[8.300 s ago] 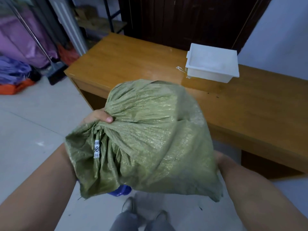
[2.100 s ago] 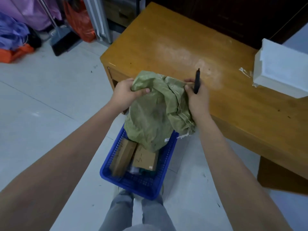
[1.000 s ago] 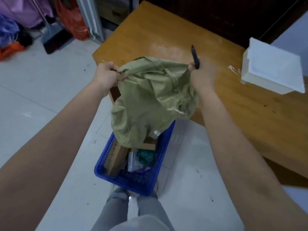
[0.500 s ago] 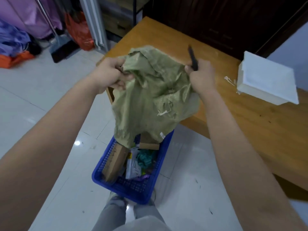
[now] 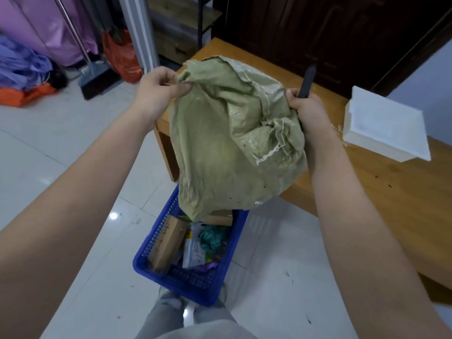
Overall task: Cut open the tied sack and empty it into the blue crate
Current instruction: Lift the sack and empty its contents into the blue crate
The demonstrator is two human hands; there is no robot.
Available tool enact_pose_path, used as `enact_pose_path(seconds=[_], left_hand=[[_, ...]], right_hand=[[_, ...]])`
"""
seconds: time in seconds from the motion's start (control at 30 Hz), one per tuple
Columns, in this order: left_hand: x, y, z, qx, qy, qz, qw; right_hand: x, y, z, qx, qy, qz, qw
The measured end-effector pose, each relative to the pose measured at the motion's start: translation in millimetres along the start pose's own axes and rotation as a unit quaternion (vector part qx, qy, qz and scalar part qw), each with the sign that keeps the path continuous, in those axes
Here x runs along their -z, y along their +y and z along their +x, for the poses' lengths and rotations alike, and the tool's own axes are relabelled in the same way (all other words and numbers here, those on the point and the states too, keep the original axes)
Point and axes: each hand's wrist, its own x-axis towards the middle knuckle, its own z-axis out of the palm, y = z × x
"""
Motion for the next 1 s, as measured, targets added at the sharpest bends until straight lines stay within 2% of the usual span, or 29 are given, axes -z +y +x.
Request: enact_pose_path(seconds=[0.13,0.23,0.3,0.43,0.6,0.7,0.77,0.9,0.97,1.0], left_hand=[[-8,-10,-2,0.009,-0.001,-0.041,0.999],[-27,-30,-21,0.081,-0.025,-0.140,0.986],[-43,-49,-36,0.133,-0.077,-0.165,0.974],[-73,-68,-59,0.170,-0.213,-0.158,0.949],[-103,-51,-84,0.151,-0.297,-0.114,0.936],[-117,-50,-106,0.157,-0.311,-0.112,0.931],[-122,-53,-120,0.175,-0.328,-0.143,0.917],[-124,-69,-138,0.253,-0.381,-0.220,0.862],[-125,-74,-142,0.276,-0.378,-0.228,0.854],[-125,-74,-144,0.288,-0.373,-0.223,0.853]], right_hand=[[-2,-16,0,-0.013,-0.019,0.045,0.999],[-9,-17,-2,-0.070,-0.047,0.111,0.990],[-14,-20,-6,-0.106,-0.072,0.165,0.978],[-25,-25,-7,-0.093,-0.088,0.149,0.981],[-42,-29,0,-0.066,-0.076,0.206,0.973],[-48,-22,8,-0.045,-0.085,0.237,0.967],[-50,-16,7,-0.063,-0.055,0.195,0.977],[-54,1,15,-0.079,-0.004,0.209,0.975],[-54,2,15,-0.107,0.033,0.202,0.973],[-52,2,15,-0.129,0.032,0.242,0.961]])
